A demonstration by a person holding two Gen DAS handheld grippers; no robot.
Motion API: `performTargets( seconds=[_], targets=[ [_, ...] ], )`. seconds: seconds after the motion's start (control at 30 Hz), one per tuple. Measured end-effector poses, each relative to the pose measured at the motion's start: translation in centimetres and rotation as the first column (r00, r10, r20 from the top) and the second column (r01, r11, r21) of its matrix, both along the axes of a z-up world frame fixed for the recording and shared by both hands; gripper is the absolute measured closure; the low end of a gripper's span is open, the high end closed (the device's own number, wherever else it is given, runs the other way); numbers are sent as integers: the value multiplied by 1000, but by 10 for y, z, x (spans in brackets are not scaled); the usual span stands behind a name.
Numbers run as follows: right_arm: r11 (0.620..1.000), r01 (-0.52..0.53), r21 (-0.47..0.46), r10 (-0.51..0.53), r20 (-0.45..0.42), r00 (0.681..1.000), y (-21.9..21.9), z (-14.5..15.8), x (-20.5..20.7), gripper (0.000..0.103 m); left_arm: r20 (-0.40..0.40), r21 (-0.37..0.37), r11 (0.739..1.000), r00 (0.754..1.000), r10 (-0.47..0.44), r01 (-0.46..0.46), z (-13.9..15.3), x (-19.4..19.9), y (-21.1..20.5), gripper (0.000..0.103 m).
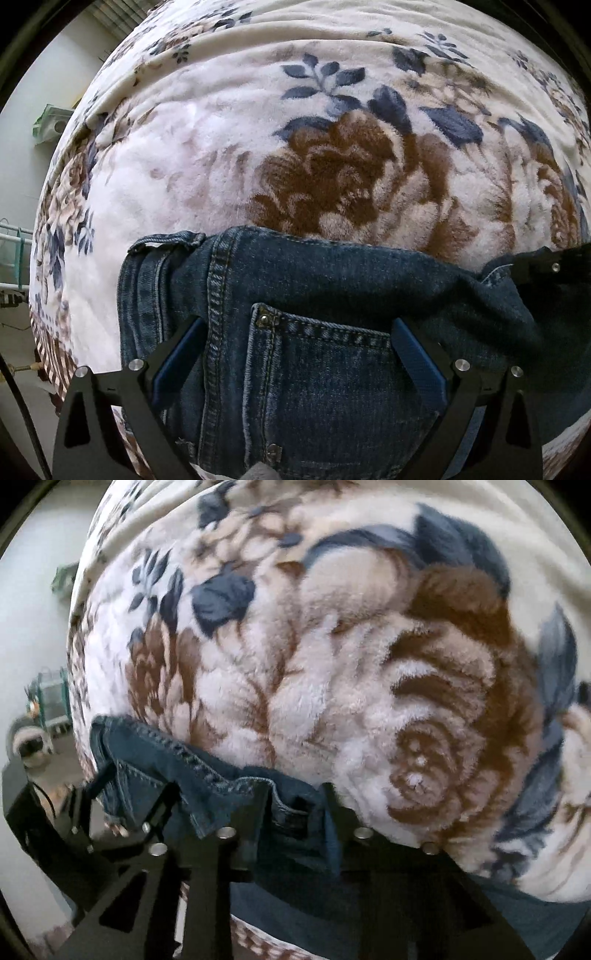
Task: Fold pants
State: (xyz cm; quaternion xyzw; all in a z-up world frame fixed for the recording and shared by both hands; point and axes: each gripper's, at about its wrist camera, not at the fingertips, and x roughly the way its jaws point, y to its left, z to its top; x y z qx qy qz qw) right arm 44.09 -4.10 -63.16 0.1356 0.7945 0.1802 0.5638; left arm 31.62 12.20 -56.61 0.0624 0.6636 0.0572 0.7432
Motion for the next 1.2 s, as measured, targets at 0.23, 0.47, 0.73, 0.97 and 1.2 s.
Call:
performTargets(
  seconds=[0.23,0.47,0.73,0.97,1.2],
  targets=[
    [977,-189,-95,198,96,976,29,19,-21,75,-1,5,1000,1000,3,-3,-1,0,1,0],
    [960,-227,-162,247,116,962,51,14,-24,74,-9,17,1000,1000,0,0,-3,1,0,0],
    [961,-227,-155,249,140,958,48,10,-24,79,-10,26,1000,1000,6,-6,-5,2,0,0],
    [954,278,114,-282,23,959,-42,17,2,84,-15,-5,1000,1000,12,-12,-4,1,4,0],
    [936,318,151,-302,-118,946,-72,2,14,71,-25,-4,999,999,32,-32,-2,1,5,0]
  ],
)
